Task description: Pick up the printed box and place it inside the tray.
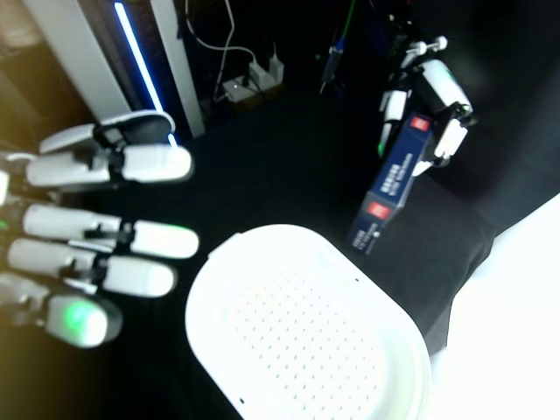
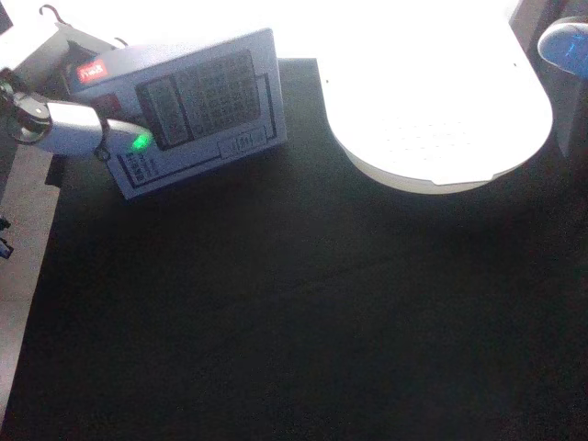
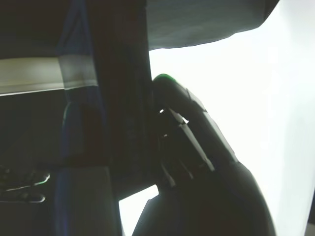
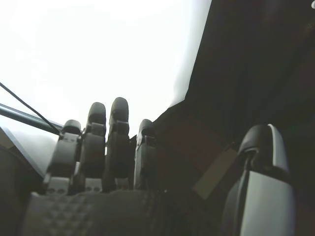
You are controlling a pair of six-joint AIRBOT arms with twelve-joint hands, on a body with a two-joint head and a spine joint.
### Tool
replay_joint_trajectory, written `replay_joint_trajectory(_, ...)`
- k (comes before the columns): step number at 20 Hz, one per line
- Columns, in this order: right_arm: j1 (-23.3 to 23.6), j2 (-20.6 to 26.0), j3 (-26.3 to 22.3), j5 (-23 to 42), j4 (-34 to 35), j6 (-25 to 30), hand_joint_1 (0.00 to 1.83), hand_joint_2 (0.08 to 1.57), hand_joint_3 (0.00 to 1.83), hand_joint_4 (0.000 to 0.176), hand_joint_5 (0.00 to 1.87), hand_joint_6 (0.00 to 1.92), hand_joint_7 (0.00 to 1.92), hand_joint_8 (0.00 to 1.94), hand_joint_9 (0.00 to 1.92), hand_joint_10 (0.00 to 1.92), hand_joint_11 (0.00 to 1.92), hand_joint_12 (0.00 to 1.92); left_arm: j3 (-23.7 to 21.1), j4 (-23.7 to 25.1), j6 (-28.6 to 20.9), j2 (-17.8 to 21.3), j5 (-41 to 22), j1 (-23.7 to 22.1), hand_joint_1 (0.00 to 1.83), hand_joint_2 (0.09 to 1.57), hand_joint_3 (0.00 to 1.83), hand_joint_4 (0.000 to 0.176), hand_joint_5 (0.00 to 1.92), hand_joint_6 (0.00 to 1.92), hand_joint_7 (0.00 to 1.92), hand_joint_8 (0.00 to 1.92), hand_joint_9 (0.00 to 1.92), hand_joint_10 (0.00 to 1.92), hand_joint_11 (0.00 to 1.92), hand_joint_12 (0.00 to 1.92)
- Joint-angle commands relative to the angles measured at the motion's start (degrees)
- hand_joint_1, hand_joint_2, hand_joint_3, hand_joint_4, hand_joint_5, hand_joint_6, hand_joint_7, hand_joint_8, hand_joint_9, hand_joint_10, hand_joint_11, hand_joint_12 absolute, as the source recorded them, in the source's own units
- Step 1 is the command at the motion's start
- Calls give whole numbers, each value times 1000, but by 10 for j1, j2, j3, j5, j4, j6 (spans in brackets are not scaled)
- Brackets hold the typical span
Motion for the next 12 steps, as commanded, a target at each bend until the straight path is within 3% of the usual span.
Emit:
replay_joint_trajectory(1, 9, 3, 2, 66, 7, 4, 489, 737, 0, 176, 283, 1, 519, 0, 339, 3, 0, 811, 5, 1, -13, 4, -75, -11, 1289, 1056, 1, 0, 958, 908, 1256, 657, 1414, 361, 1152, 1071)
replay_joint_trajectory(2, 9, 3, 3, 66, 7, 4, 495, 724, 0, 176, 296, 3, 534, 3, 345, 3, 0, 828, 7, 6, -17, 6, -76, -16, 1290, 1060, 2, 0, 972, 849, 1217, 769, 1406, 383, 1132, 1081)
replay_joint_trajectory(3, 9, 3, 4, 66, 8, 4, 503, 723, 0, 176, 302, 4, 528, 0, 348, 4, 0, 833, 7, 19, -30, 11, -80, -24, 1291, 1057, 0, 0, 971, 864, 1231, 737, 1408, 406, 1141, 1066)
replay_joint_trajectory(4, 9, 3, 5, 65, 8, 4, 519, 726, 0, 164, 299, 2, 515, 0, 337, 0, 0, 839, 6, 27, -31, 14, -85, -30, 1286, 1064, 2, 0, 951, 915, 1214, 751, 1398, 425, 1157, 1055)
replay_joint_trajectory(5, 9, 2, 7, 65, 8, 4, 517, 727, 0, 163, 298, 1, 513, 0, 331, 1, 0, 861, 4, 40, -31, 20, -89, -39, 1252, 1095, 7, 0, 916, 1000, 1104, 906, 1316, 436, 1090, 1025)
replay_joint_trajectory(6, 9, 2, 8, 64, 8, 4, 528, 709, 0, 158, 300, 2, 505, 0, 325, 0, 0, 865, 1, 65, -31, 28, -75, -58, 1253, 1099, 0, 0, 928, 955, 1099, 931, 1289, 445, 1107, 1012)
replay_joint_trajectory(8, 9, 2, 9, 61, 8, 4, 555, 690, 0, 145, 303, 1, 448, 0, 357, 11, 0, 755, -2, 85, -31, 33, -70, -76, 1245, 1108, 0, 0, 957, 915, 1037, 1036, 1203, 536, 994, 1174)
replay_joint_trajectory(9, 9, 0, 12, 60, 8, 4, 555, 696, 0, 144, 291, 0, 442, 0, 414, 22, 0, 664, -6, 95, -31, 36, -77, -87, 1255, 1096, 1, 0, 968, 890, 1069, 1001, 1180, 653, 970, 1244)
replay_joint_trajectory(10, 9, -1, 14, 57, 8, 4, 579, 715, 4, 162, 297, 1, 464, 4, 513, 40, 0, 587, -11, 104, -31, 39, -84, -94, 1237, 1105, 0, 0, 1013, 850, 998, 1081, 1122, 755, 970, 1269)
replay_joint_trajectory(11, 9, -3, 16, 54, 8, 4, 607, 731, 9, 162, 286, 0, 457, 0, 471, 16, 0, 576, -15, 114, -31, 41, -90, -103, 1221, 1132, 0, 0, 1007, 875, 901, 1210, 1035, 901, 951, 1310)
replay_joint_trajectory(12, 9, -5, 18, 51, 8, 4, 631, 752, 7, 173, 274, 5, 440, 5, 348, 5, 0, 779, -20, 128, -31, 43, -94, -113, 1240, 1149, 0, 0, 996, 790, 870, 1359, 945, 1110, 901, 1420)
